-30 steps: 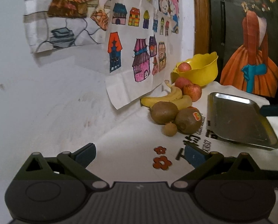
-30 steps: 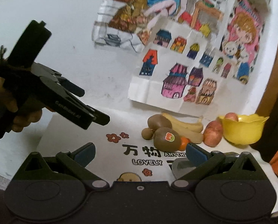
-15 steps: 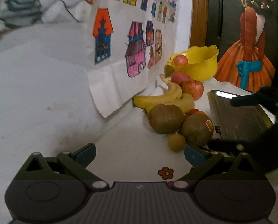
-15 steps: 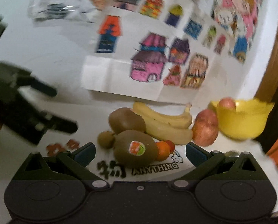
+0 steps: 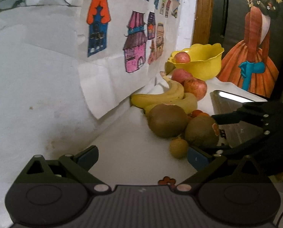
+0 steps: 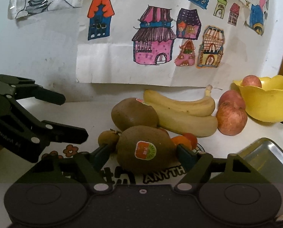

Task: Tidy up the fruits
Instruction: 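Grasp the small kiwi with the left tool while the right tool grasps a large stickered kiwi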

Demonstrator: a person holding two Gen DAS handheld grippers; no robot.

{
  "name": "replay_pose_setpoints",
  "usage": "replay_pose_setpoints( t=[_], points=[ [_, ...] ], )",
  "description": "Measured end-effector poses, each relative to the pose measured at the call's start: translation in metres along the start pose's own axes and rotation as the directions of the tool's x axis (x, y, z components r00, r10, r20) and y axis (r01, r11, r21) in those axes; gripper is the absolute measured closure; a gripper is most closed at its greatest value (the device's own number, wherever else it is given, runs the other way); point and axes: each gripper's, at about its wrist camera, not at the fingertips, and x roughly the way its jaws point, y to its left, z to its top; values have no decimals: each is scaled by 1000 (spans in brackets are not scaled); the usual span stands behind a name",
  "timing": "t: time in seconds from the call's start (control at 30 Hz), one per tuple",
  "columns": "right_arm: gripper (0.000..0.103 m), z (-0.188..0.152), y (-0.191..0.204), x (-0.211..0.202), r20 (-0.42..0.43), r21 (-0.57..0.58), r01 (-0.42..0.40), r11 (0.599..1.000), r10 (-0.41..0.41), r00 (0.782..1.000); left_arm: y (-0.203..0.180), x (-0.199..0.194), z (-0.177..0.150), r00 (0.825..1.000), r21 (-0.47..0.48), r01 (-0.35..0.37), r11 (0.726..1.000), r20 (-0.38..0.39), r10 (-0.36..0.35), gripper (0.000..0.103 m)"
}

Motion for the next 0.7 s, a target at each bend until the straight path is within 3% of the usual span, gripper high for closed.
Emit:
replay_pose_setpoints(
  t=[0.17, 0.53, 0.7],
  points=[
    [33, -1, 1, 0, 10, -25, 26, 999, -26, 1000, -4, 5, 4, 1000, 6, 23, 1000, -2, -23, 8],
    [36, -11, 1, -18, 16, -40, 19, 999, -19, 1000, -15, 14, 9, 998, 36, 61, 997, -29, -60, 20],
    [36, -20, -3, -30, 16, -32, 17, 999, -16, 1000, -21, 28, 10, 995, 36, 79, 996, -65, -76, 32]
  ],
)
